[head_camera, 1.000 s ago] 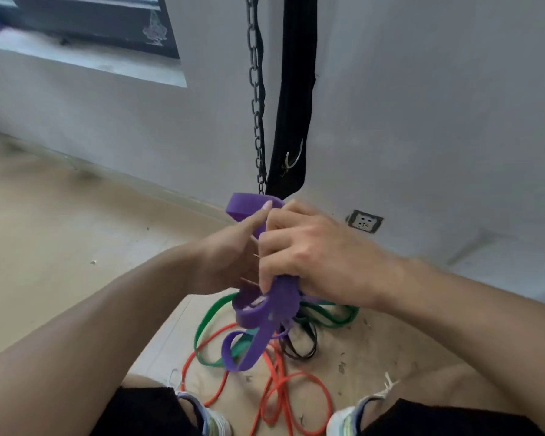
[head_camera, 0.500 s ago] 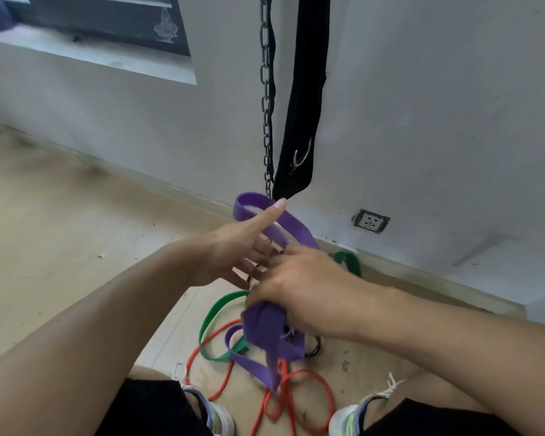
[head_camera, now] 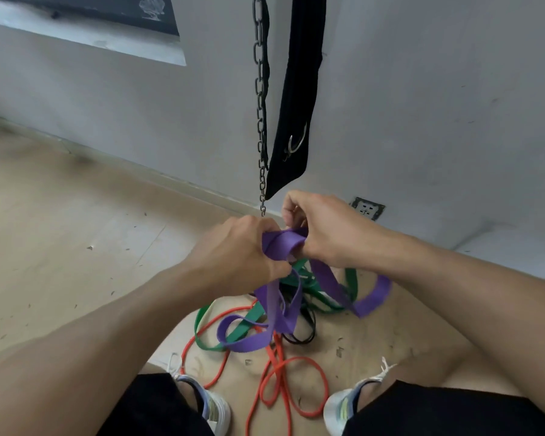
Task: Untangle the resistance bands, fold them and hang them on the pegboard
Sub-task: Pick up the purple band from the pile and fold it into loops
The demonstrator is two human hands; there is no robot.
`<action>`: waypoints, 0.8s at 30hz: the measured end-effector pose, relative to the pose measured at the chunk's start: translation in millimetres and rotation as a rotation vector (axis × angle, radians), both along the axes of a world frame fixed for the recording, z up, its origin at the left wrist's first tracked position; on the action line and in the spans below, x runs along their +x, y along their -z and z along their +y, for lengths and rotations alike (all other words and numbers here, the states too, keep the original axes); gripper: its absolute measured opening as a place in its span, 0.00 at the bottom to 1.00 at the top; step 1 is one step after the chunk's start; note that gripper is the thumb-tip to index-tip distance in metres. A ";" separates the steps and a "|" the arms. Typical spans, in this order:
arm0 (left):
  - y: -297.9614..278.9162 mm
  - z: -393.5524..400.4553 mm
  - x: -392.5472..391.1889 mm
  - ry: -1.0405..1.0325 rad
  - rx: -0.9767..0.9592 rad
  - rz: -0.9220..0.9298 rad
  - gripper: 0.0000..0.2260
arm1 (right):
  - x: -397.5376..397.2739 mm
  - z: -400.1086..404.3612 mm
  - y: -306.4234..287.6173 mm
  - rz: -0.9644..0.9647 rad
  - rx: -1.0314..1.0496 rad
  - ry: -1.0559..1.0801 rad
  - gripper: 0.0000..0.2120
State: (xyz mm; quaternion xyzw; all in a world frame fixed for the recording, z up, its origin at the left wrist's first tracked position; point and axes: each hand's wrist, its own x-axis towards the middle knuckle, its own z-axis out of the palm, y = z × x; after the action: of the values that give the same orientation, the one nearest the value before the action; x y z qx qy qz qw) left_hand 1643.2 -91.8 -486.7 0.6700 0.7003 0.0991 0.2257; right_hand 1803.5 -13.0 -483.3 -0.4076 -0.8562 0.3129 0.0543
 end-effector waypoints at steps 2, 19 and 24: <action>-3.2 2.1 -4.3 -0.012 -0.048 -0.077 0.13 | 3.1 4.9 0.2 -0.100 -0.028 -0.029 0.21; -3.9 12.5 -24.9 0.182 -0.263 0.176 0.10 | 6.8 15.5 0.8 -0.367 -0.167 -0.276 0.23; -6.6 14.5 -29.8 0.194 -0.344 0.061 0.12 | 17.7 25.7 -1.4 -0.249 -0.436 -0.264 0.22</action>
State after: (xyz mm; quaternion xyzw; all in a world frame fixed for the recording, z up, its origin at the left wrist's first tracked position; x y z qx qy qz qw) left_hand 1613.4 -77.3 -480.1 0.6886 0.6455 -0.0647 0.3241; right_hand 1821.2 12.8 -481.9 -0.3300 -0.8144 0.4415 -0.1816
